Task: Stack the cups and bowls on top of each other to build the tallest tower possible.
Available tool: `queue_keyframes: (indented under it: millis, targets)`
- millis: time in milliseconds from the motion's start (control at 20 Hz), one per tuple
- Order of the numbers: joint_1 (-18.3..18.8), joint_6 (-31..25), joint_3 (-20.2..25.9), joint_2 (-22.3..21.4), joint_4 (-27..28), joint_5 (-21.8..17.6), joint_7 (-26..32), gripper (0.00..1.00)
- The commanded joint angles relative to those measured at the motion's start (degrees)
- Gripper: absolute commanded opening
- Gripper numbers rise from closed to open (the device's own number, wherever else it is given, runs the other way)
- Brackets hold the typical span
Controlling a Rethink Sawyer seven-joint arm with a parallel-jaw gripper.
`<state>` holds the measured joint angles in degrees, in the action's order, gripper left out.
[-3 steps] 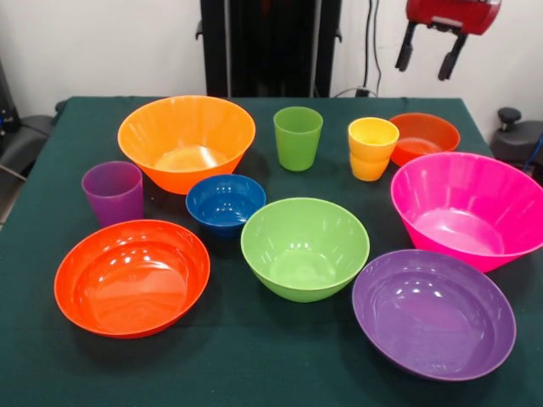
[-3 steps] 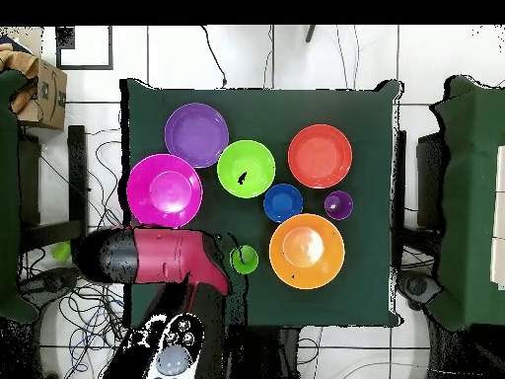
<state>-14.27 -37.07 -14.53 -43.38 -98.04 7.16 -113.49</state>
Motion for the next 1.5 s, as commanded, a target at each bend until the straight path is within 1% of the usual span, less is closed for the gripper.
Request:
queue_keyframes:
  millis: [50, 200, 350, 500, 800, 950, 1100, 1150, 1200, 1250, 1300, 1350, 1500]
  targets:
    - [3.2, -4.3, 2.8, 6.7, 11.1, 1.5, -9.8, 1.0]
    - [3.8, -3.8, 2.0, 8.8, 13.7, 1.3, -10.2, 1.0]
    - [4.1, -4.5, 1.1, 10.2, 15.7, 1.5, -11.0, 1.0]
    - [4.8, -7.1, 0.5, 12.1, 19.6, 1.7, -11.1, 1.0]
    - [6.3, -11.7, 0.4, 14.8, 25.2, 2.7, -10.7, 1.0]
    - [5.9, -13.0, 0.0, 15.0, 25.9, 3.7, -12.3, 1.0]
    - [5.5, -19.8, -0.5, 15.8, 30.9, 3.9, -13.0, 1.0]
    - [5.5, -21.1, -0.5, 15.3, 31.3, 3.9, -12.6, 1.0]
    - [5.8, -23.5, -0.3, 15.5, 33.5, 3.7, -11.6, 1.0]
    - [5.5, -24.3, -0.2, 15.5, 34.0, 3.7, -11.5, 1.0]
    - [5.6, -25.7, -0.1, 15.1, 34.8, 3.2, -10.2, 1.0]
    - [5.5, -26.1, 0.0, 14.8, 34.8, 2.8, -9.4, 1.0]
    - [5.5, -23.0, 0.9, 11.1, 29.6, 1.7, -4.6, 1.0]
